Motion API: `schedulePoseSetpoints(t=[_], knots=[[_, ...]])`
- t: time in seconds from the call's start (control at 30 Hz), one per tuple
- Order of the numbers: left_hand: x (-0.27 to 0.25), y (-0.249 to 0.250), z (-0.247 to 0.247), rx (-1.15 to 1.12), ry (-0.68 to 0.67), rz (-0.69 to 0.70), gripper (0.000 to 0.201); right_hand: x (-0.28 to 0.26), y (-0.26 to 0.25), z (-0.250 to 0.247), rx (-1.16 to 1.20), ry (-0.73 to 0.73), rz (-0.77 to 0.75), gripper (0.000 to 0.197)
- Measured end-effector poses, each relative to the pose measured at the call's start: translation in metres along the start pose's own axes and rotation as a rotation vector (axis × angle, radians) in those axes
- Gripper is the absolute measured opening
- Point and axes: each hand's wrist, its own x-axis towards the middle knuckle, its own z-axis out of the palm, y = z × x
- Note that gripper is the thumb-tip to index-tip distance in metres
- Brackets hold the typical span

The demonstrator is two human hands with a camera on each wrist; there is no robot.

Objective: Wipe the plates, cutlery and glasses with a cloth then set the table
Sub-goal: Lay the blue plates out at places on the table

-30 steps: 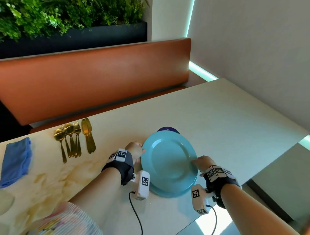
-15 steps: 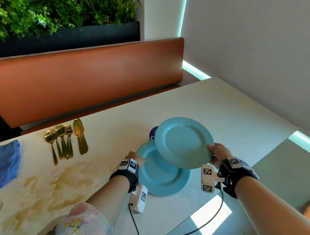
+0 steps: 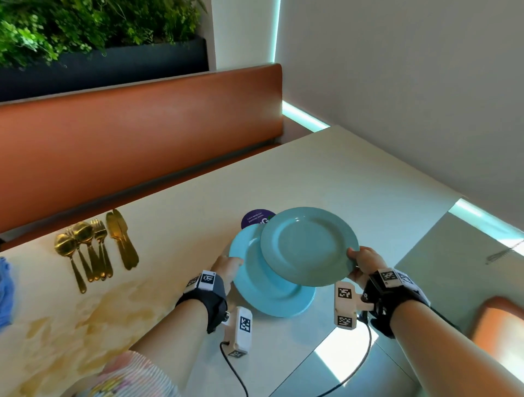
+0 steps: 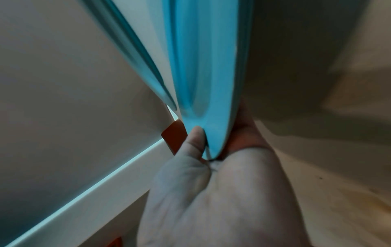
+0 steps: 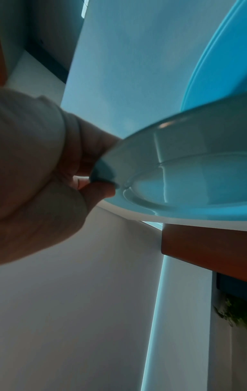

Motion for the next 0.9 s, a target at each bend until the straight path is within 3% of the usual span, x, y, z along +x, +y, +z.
schedulePoseSetpoints(t=[0.23, 0.4, 0.53, 0.67, 0.8, 0.9], knots=[[-0.023, 0.019, -0.009, -0.086, 0.098, 0.139, 0.008, -0.037, 0.003, -0.009, 0.116, 0.037, -0.032, 0.025], [-0.037, 0.050, -0.018, -0.135, 0.259, 0.171, 0.039, -0.040, 0.002, -0.025, 0.215, 0.123, -0.050, 0.031], [-0.042, 0.087, -0.010, -0.188, 0.359, 0.164, 0.045, -0.020, -0.009, -0.042, 0.262, 0.202, -0.013, 0.037], [-0.031, 0.113, 0.008, -0.226, 0.445, 0.142, 0.045, 0.016, -0.018, -0.062, 0.244, 0.159, 0.049, 0.047], [-0.008, 0.134, 0.032, -0.263, 0.483, 0.115, 0.047, 0.056, -0.030, -0.075, 0.265, 0.172, 0.085, 0.046], [0.008, 0.144, 0.052, -0.283, 0.463, 0.105, 0.047, 0.084, -0.037, -0.077, 0.325, 0.293, 0.086, 0.038]])
